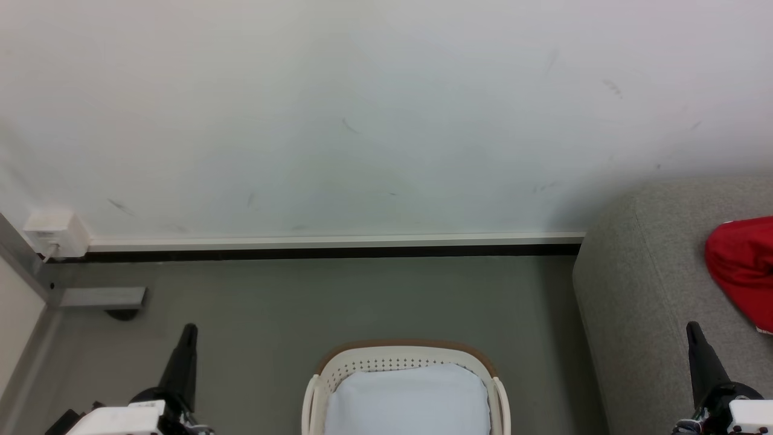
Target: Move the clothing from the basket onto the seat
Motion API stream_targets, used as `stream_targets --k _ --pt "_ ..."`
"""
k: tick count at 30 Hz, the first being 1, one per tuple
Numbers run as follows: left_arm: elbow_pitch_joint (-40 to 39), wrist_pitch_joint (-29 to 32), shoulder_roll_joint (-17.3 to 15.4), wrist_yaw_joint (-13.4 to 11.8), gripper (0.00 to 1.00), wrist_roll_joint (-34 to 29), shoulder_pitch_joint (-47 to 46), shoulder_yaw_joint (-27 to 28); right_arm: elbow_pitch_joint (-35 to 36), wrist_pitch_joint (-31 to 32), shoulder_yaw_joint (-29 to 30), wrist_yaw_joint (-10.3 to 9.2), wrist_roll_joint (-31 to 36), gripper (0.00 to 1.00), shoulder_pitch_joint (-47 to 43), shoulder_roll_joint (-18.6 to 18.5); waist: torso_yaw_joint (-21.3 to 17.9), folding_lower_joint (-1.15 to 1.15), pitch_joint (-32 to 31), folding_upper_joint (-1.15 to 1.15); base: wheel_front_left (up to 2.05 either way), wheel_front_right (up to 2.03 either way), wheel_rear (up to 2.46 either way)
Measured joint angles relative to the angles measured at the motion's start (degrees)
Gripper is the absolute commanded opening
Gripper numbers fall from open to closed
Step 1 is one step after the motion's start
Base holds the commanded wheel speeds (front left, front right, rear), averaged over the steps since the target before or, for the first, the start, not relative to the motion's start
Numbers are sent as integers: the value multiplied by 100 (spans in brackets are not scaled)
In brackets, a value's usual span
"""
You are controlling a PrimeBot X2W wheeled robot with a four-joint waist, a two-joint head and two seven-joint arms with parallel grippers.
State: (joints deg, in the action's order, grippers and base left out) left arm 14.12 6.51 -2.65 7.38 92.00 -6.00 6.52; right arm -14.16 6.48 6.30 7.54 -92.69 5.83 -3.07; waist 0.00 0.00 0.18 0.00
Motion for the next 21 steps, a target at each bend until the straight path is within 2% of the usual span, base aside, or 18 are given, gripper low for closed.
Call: stream_targets --k 21 --pt "0 1 0 0 0 0 -1 0 0 2 8 0 0 0 1 4 0 0 0 0 0 0 0"
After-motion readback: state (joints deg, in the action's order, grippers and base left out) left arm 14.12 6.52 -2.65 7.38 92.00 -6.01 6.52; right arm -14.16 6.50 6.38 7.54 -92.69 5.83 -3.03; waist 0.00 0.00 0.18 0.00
